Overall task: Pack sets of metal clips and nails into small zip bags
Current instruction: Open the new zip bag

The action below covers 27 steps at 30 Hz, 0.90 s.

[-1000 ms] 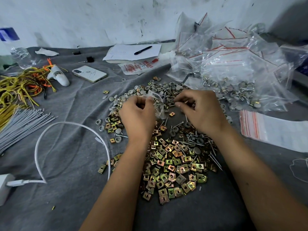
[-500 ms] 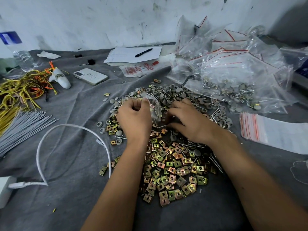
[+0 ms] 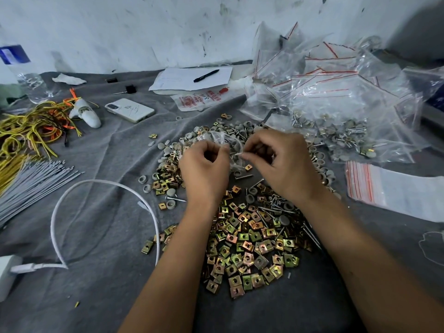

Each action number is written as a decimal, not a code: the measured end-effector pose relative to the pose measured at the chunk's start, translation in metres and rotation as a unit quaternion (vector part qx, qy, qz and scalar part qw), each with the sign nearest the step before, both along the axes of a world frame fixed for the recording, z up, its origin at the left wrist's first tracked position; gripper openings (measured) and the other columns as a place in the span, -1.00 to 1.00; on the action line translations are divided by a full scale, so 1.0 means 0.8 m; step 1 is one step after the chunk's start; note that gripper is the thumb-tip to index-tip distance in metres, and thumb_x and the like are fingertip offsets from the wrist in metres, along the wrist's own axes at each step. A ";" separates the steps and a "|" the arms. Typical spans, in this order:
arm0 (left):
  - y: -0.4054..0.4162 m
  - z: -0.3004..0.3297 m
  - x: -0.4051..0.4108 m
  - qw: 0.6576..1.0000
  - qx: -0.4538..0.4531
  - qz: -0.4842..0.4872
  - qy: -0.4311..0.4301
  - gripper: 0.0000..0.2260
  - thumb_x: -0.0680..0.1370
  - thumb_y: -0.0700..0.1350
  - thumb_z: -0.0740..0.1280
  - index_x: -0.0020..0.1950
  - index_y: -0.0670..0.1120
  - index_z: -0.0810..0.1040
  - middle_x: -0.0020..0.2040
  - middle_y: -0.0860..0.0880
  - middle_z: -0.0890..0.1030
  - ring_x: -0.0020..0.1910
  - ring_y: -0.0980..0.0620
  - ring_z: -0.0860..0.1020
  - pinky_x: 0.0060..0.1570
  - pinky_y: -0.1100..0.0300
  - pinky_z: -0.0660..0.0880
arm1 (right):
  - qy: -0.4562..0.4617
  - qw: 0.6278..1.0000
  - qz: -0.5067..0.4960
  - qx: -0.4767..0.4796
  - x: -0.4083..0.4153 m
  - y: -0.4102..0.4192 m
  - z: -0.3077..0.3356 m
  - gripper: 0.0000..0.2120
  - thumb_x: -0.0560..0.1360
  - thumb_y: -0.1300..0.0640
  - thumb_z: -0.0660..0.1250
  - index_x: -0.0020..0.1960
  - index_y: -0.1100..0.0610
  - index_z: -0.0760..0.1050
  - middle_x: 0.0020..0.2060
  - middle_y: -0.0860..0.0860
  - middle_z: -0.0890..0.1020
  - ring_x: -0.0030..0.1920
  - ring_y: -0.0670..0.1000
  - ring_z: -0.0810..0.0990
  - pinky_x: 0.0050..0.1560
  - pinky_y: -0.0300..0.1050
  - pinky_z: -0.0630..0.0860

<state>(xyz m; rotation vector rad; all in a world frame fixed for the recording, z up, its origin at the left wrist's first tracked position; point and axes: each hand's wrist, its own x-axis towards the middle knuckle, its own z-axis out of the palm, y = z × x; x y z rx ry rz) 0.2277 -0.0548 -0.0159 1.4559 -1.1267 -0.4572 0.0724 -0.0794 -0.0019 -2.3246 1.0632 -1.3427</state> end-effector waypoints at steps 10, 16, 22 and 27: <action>-0.005 -0.004 0.003 0.997 0.014 -0.006 0.073 -0.73 0.62 -0.10 0.42 -0.21 -0.23 0.59 -0.32 -0.24 0.63 -0.41 -0.17 0.61 -0.37 -0.03 0.54 | 0.073 0.997 -0.016 0.010 -0.005 -0.004 -0.001 -0.78 0.51 0.27 0.49 0.14 0.15 0.70 0.04 0.00 0.73 0.03 -0.16 0.62 0.13 -0.53 0.41; -0.008 -0.004 0.007 0.989 0.017 0.009 0.147 -0.67 0.62 -0.10 0.41 -0.33 -0.16 0.55 -0.39 -0.22 0.53 -0.45 -0.04 0.47 -0.34 0.07 0.45 | 0.102 0.991 -0.054 0.061 -0.015 -0.013 -0.005 -0.92 0.50 0.12 0.51 0.00 0.06 0.67 -0.10 -0.12 0.63 -0.10 -0.14 0.54 -0.05 -0.32 0.46; -0.009 -0.006 0.010 0.976 0.021 0.016 0.214 -0.70 0.62 -0.14 0.41 -0.31 -0.16 0.53 -0.35 -0.19 0.50 -0.35 -0.09 0.42 -0.23 0.01 0.47 | 0.277 0.943 -0.006 0.186 -0.014 -0.015 -0.012 -0.83 0.51 -0.08 0.47 0.03 -0.04 0.60 0.02 -0.04 0.48 0.16 0.01 0.31 0.13 0.01 0.32; -0.009 -0.006 0.010 0.976 0.020 0.013 0.218 -0.73 0.62 -0.15 0.40 -0.27 -0.19 0.54 -0.34 -0.19 0.49 -0.33 -0.09 0.41 -0.19 0.02 0.47 | 0.288 0.941 0.004 0.176 -0.013 -0.013 -0.012 -0.88 0.57 -0.05 0.38 -0.06 -0.06 0.47 -0.04 -0.12 0.48 0.09 -0.03 0.37 0.06 -0.11 0.31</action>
